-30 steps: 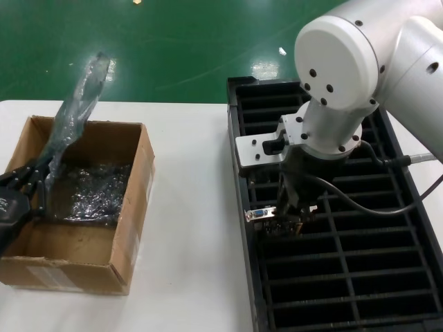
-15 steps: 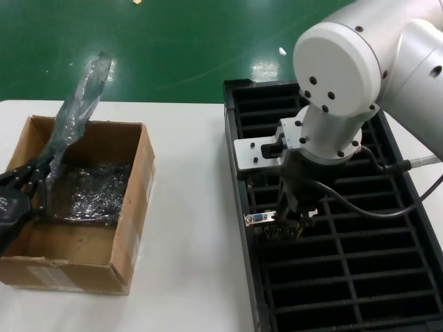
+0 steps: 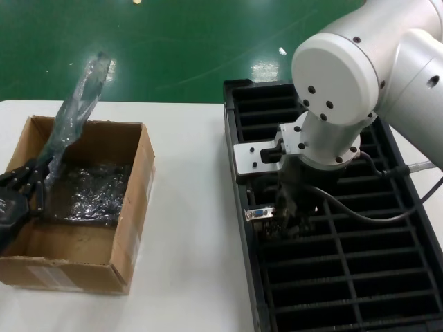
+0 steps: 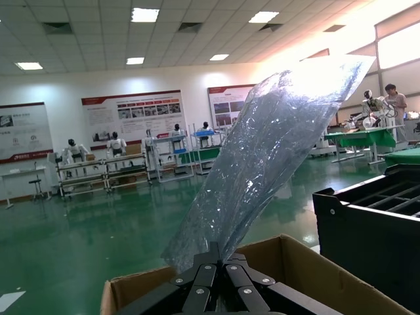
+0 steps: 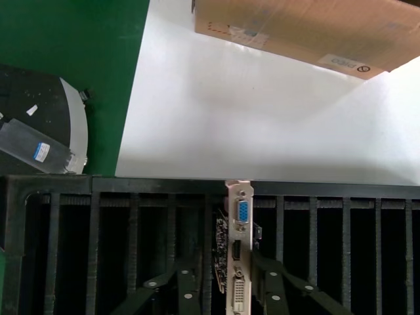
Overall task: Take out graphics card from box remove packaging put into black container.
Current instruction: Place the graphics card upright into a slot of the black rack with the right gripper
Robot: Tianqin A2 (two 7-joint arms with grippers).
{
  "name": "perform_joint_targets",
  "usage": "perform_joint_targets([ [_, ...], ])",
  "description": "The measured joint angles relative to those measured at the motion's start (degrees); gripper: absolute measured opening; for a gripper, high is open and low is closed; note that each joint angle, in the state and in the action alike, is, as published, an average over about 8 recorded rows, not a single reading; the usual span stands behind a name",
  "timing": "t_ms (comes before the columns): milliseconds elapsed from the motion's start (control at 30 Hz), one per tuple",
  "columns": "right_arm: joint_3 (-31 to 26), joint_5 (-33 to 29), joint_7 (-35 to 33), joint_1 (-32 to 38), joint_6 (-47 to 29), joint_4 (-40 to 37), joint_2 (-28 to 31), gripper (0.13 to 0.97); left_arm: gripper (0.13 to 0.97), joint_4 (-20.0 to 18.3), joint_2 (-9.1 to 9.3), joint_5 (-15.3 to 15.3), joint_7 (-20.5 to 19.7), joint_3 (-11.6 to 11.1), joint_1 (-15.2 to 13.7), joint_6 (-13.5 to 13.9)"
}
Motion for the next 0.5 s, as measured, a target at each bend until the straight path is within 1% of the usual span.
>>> perform_joint_targets([
  [133,0.79,-0.65,-0.16,-0.34,0.06,-0.14,-0.36,0.323,0.139,-0.04,-0.13,-0.05,-0.04,-0.08,0.14,0.05],
  [500,2.24,-0.82,-0.39,-1.29,-0.02,-0.47,-1.1,0.303,0.139,-0.01,-0.46,-0.27,-0.07,-0.38,0.47,-0.07],
])
